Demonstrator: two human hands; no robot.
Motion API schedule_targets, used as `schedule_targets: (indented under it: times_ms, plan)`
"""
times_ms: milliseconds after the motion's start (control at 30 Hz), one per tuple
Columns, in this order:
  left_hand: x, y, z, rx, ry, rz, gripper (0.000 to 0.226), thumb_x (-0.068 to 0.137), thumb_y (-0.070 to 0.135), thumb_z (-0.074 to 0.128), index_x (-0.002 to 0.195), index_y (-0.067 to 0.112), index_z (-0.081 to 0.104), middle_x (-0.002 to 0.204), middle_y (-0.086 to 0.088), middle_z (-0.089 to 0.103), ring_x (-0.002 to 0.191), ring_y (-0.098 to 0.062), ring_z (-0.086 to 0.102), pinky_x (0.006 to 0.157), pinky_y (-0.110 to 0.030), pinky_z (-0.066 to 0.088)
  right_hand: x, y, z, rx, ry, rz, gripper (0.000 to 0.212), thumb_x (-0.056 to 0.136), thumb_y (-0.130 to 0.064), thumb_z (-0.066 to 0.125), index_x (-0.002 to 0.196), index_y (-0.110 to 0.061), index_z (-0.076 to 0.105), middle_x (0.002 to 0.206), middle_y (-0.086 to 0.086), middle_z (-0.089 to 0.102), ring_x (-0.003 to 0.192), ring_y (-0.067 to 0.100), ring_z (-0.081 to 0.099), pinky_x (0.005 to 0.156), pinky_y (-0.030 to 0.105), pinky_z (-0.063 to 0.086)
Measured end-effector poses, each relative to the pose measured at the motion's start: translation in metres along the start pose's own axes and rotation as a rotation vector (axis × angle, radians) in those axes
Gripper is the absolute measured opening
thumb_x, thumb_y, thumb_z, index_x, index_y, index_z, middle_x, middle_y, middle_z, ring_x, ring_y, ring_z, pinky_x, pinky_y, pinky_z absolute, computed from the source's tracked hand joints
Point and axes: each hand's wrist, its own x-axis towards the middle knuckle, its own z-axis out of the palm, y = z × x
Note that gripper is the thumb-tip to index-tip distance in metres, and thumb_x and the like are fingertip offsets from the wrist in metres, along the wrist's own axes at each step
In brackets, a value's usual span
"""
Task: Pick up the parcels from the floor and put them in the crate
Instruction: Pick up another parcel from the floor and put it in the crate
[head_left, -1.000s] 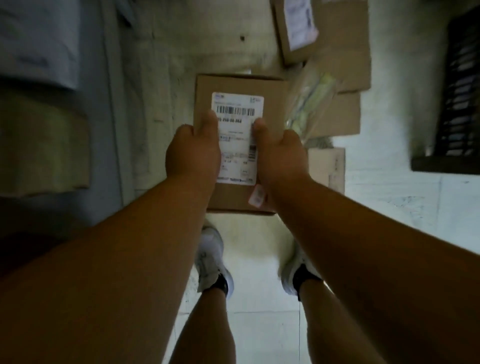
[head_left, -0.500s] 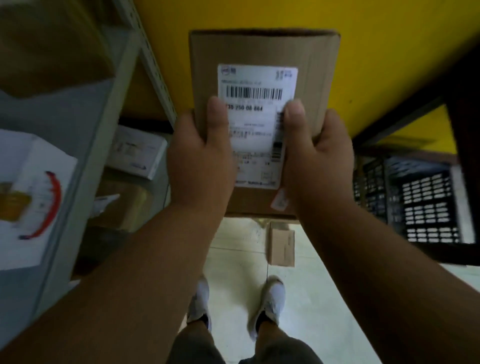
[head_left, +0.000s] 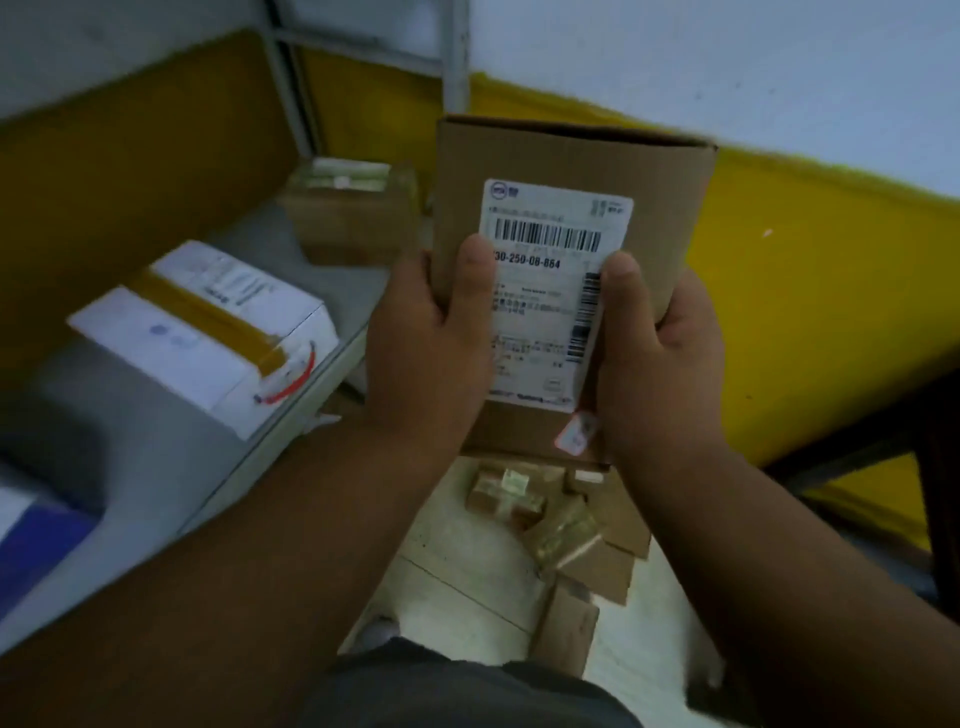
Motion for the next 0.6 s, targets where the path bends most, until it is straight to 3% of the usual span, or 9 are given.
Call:
schedule_targets:
  times_ms: [133,233,367,433,500,600]
  plan:
    - [-0.059,0.003,-0.017,0.079,0.217,-0.14,0.031,0.099,0.052,0.041,0.102,0.024,0.054,0.083,0.015,0.06,0.073,0.021,0.057,0.056,-0.003,0.044,-0.02,0.002,-0.01,0.06,-0.329,0.061,0.026,0.097,-0.043,0.057,0.103,-0.018,0.06,0.089,-0.001,0.073,0.074,0.006,0.073,0.055,0.024,0.057]
    - [-0.109,0.008,-0.041,0.171,0.373,-0.251,0.026,0.098,0.056,0.04,0.093,0.034,0.051,0.087,0.014,0.063,0.077,0.01,0.062,0.064,-0.013,0.051,-0.053,0.0,-0.01,0.084,-0.51,0.101,0.029,0.095,-0.047,0.059,0.107,-0.02,0.063,0.094,0.0,0.075,0.077,0.01,0.075,0.06,0.033,0.062]
    - [-0.177,0.025,-0.087,0.203,0.606,-0.36,0.023,0.096,0.057,0.042,0.09,0.036,0.05,0.084,0.016,0.063,0.075,0.015,0.06,0.055,-0.005,0.044,-0.112,-0.017,-0.001,0.127,-0.75,0.113,0.033,0.09,-0.051,0.061,0.104,-0.021,0.064,0.089,-0.001,0.076,0.077,0.013,0.075,0.063,0.039,0.062]
    - [-0.213,0.033,-0.106,0.199,0.716,-0.38,0.024,0.096,0.058,0.041,0.09,0.037,0.05,0.087,0.016,0.064,0.079,0.007,0.062,0.063,-0.015,0.048,-0.142,-0.03,-0.001,0.085,-0.853,0.055,0.042,0.084,-0.061,0.057,0.102,-0.024,0.063,0.089,-0.004,0.076,0.078,0.01,0.075,0.066,0.039,0.063]
    - [-0.246,0.04,-0.121,0.196,0.798,-0.388,0.024,0.096,0.057,0.041,0.093,0.035,0.05,0.089,0.016,0.063,0.082,0.003,0.061,0.067,-0.023,0.046,-0.172,-0.042,-0.006,0.088,-0.919,0.013,0.027,0.09,-0.054,0.057,0.099,-0.029,0.062,0.087,-0.008,0.074,0.074,0.0,0.072,0.061,0.025,0.06]
    - [-0.303,0.049,-0.144,0.189,0.885,-0.414,0.022,0.096,0.056,0.042,0.095,0.035,0.05,0.085,0.018,0.062,0.078,0.012,0.061,0.058,-0.01,0.042,-0.224,-0.056,-0.019,0.115,-1.006,-0.032,0.016,0.097,-0.041,0.056,0.097,-0.027,0.062,0.084,-0.013,0.071,0.07,-0.012,0.066,0.05,0.005,0.044]
